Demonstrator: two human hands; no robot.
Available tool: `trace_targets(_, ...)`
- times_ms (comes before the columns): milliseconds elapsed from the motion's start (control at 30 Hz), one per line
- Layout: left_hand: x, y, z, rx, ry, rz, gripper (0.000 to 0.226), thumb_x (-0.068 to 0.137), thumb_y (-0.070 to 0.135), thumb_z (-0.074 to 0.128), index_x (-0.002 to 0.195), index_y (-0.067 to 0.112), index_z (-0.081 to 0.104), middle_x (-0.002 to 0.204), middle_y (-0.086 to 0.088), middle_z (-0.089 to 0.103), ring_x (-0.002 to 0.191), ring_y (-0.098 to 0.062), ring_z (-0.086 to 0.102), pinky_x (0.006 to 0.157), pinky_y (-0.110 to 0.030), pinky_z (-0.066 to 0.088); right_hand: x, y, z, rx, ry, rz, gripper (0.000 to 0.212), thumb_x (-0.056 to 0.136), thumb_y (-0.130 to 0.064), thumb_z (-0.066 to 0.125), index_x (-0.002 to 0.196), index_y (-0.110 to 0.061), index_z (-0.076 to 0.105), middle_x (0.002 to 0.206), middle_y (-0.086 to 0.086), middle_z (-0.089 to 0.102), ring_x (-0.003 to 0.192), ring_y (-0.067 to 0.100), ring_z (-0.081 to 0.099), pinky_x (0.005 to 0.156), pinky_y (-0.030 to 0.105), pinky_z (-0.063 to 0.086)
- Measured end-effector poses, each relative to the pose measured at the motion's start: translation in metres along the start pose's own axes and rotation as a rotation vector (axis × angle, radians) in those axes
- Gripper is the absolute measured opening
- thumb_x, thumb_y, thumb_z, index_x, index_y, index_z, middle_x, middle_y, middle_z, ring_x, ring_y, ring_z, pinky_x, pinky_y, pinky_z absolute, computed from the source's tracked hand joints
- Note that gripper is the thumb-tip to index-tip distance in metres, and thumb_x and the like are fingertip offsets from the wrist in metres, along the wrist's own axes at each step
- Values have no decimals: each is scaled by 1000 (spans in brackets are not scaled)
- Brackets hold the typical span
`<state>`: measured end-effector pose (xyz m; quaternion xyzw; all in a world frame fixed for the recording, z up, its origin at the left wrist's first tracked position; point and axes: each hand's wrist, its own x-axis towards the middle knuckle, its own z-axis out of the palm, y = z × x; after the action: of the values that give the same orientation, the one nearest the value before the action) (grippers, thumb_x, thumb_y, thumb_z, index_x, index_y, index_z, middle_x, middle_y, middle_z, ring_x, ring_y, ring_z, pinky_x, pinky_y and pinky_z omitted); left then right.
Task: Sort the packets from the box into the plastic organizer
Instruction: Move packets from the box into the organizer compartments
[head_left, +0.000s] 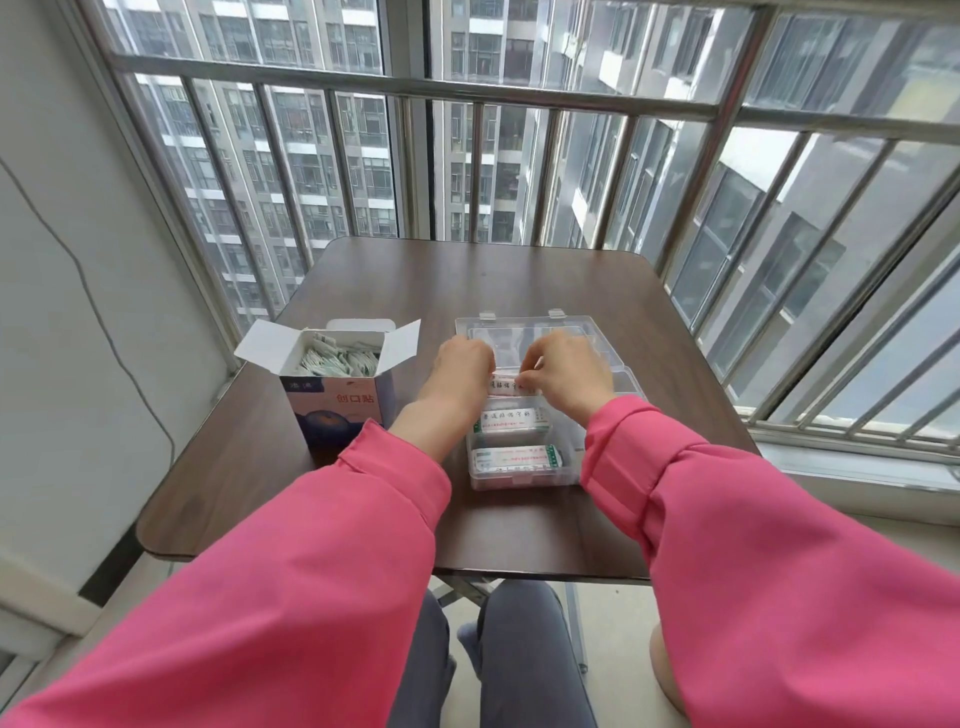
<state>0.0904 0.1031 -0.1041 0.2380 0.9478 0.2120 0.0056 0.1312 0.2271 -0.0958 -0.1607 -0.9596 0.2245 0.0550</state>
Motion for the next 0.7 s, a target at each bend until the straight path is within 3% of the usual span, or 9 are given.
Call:
trace_targets(233,1,1,-2,272,31,-42,23,88,14,61,111,16,65,120,-10,52,117,-29,43,94,-38,35,0,-4,1,-133,-10,-21,11,81,-23,71,92,-21,72,101,4,70,101,23,62,72,26,38)
trace_targets(433,7,-1,-2,262,-16,-127,28,89,15,60,116,15,63,123,-12,53,119,-29,43,92,-37,38,-1,-2,2,-226,16,-62,18,83,-29,69,95,-16,71,105,7,68,104,27,60,75,32,42)
trace_targets(567,11,-1,-1,261,-31,-147,30,88,14,60,118,15,62,124,-11,55,120,-30,44,91,-38,38,-2,-5,-6,-287,-7,-5,26,88,-33,62,77,-11,52,106,12,65,103,30,59,70,31,36)
trace_targets(700,13,0,1,260,-66,-181,29,89,13,59,118,16,62,124,-11,56,120,-30,45,90,-38,38,-4,-8,-6,-284,-73,51,16,90,-24,58,100,-12,56,112,13,62,106,31,57,73,31,35)
